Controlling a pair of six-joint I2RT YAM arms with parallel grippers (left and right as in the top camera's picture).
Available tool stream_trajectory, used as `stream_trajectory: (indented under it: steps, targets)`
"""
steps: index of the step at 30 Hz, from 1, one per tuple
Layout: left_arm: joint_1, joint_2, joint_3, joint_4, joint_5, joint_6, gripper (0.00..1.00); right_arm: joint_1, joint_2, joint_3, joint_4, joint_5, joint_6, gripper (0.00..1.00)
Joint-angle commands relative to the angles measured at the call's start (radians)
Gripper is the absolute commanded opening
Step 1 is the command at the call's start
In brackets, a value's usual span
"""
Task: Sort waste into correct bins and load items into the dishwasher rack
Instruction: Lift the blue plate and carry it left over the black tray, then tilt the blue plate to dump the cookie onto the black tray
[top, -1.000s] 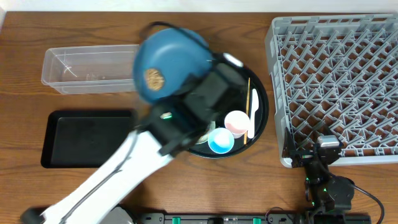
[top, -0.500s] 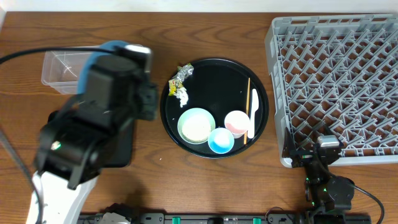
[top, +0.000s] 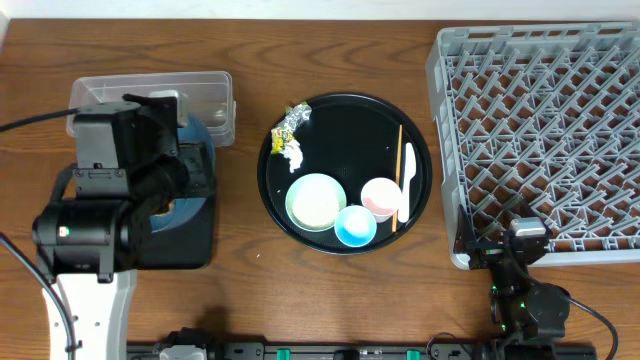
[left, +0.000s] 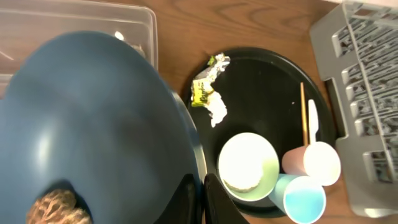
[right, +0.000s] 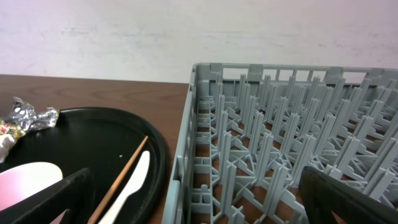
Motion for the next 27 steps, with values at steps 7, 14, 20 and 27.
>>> stream_trajectory:
  steps: [7, 14, 20, 27]
  targets:
    - [0.220, -0.007, -0.088, 0.041, 0.236, 0.072, 0.06, 0.000, 0.000, -0.001, -0.004, 0.002, -0.011, 0.99]
    - [0.404, 0.001, -0.162, 0.071, 0.453, 0.145, 0.06, 0.000, 0.000, -0.001, -0.004, 0.002, -0.011, 0.99]
    - [0.544, 0.002, -0.267, 0.165, 0.650, 0.144, 0.06, 0.000, 0.000, -0.001, -0.004, 0.002, -0.011, 0.99]
    - [0.610, 0.008, -0.326, 0.224, 0.715, 0.144, 0.06, 0.000, 0.000, -0.001, -0.004, 0.002, -0.011, 0.99]
